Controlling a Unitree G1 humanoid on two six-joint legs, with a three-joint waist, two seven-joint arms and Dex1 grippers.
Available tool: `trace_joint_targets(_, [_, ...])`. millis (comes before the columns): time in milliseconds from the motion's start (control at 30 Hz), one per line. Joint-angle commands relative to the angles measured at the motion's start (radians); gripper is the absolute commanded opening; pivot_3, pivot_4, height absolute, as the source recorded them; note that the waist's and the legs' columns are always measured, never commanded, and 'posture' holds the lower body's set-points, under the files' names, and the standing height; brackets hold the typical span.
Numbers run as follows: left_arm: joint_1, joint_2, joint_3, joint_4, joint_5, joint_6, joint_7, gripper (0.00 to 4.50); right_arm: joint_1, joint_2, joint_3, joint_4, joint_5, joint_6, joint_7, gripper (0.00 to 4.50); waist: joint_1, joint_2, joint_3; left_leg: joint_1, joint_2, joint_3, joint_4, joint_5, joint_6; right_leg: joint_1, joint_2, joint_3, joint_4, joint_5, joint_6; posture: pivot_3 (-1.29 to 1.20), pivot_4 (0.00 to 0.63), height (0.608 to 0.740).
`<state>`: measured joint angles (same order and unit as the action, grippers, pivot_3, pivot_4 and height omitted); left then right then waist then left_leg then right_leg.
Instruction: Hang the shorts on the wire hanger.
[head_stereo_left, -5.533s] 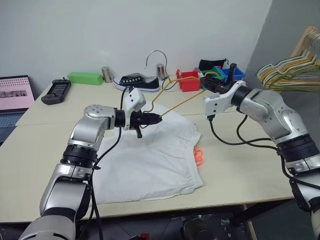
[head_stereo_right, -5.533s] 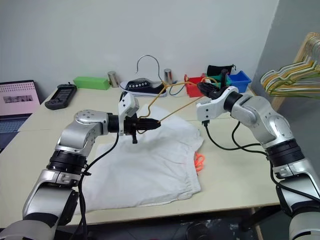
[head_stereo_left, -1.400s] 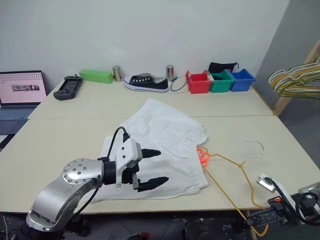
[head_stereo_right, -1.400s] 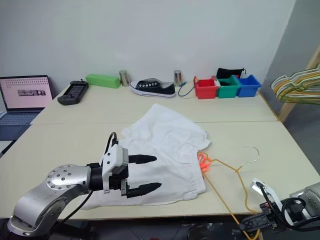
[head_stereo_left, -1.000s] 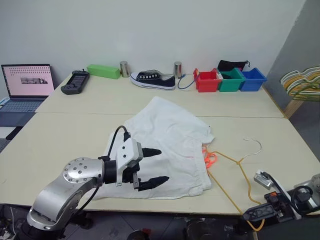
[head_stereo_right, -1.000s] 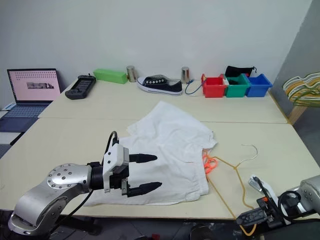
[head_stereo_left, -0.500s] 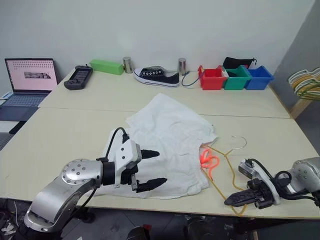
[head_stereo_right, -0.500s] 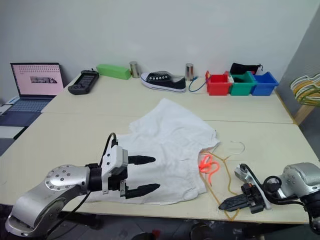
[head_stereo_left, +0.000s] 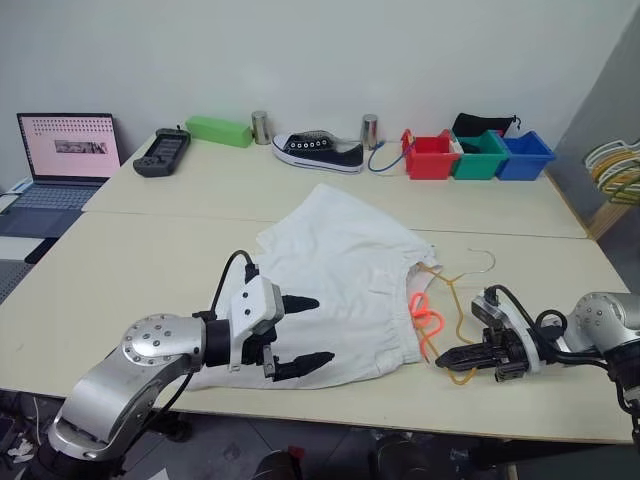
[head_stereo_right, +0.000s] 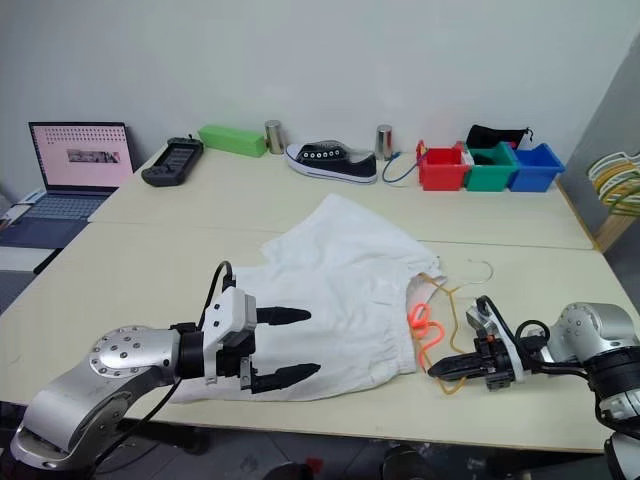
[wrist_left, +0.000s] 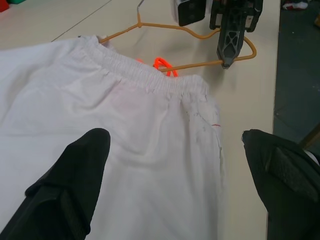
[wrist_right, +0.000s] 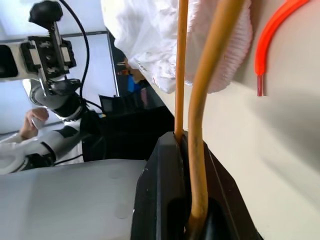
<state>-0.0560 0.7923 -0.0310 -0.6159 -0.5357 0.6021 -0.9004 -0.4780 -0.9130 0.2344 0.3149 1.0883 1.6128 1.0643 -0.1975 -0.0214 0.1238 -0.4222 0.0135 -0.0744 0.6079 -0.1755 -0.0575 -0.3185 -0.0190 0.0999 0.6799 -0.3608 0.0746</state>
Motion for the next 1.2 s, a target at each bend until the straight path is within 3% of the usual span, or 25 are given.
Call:
trace_joint_targets(33, [0.012, 0.003, 0.032, -0.035, -0.001, -0.018, 0.017, 4.49, 0.029, -0.063, -0.004, -0.002, 0.121, 0.002, -0.026, 0.0, 0.004, 0.0, 0.0, 0.0, 0.0, 0.0, 0.0, 0.0, 0.0, 0.0, 0.0, 0.0, 0.0, 0.0, 0.0, -0.16, 0.059, 0.74])
trace_joint_targets(267, [0.025, 0.007, 0.039, -0.041, -0.001, -0.025, 0.023, 4.49, 0.055, -0.129, 0.007, 0.04, 0.299, 0.002, -0.115, 0.0, 0.006, 0.0, 0.0, 0.0, 0.0, 0.0, 0.001, 0.0, 0.0, 0.0, 0.0, 0.0, 0.0, 0.0, 0.0, -0.15, 0.053, 0.74])
trace_joint_targets(433, [0.03, 0.003, 0.037, -0.046, 0.004, -0.028, 0.025, 4.49, 0.03, -0.072, -0.036, 0.136, 0.403, 0.002, -0.23, 0.0, 0.005, 0.0, -0.001, 0.0, 0.0, 0.0, 0.001, 0.0, 0.0, 0.0, 0.0, 0.0, 0.0, 0.0, 0.0, -0.15, 0.041, 0.74])
trace_joint_targets(700, [0.016, 0.007, 0.028, -0.038, 0.014, -0.042, 0.014, 4.49, 0.072, 0.082, -0.239, 0.054, 0.357, -0.012, -0.397, 0.0, 0.007, 0.0, -0.002, 0.0, 0.0, 0.0, 0.001, 0.0, 0.0, 0.0, 0.0, -0.001, 0.0, 0.0, 0.001, -0.15, 0.026, 0.74])
trace_joint_targets(900, [0.0, 0.02, 0.03, -0.014, 0.022, -0.053, -0.006, 4.49, 0.194, 0.029, -0.269, -0.259, 0.316, -0.027, -0.318, 0.0, 0.01, 0.002, -0.003, -0.001, 0.0, -0.001, 0.001, 0.0, 0.0, -0.001, 0.0, -0.001, 0.0, 0.0, 0.0, -0.16, 0.021, 0.74])
trace_joint_targets(1200, [-0.007, 0.014, 0.015, -0.012, 0.035, -0.06, -0.012, 4.49, 0.215, -0.025, -0.235, -0.306, 0.189, -0.034, -0.189, 0.0, 0.008, 0.002, -0.004, -0.001, 0.0, -0.001, 0.001, 0.0, 0.0, -0.001, 0.0, -0.001, 0.001, 0.001, 0.001, -0.16, 0.023, 0.74])
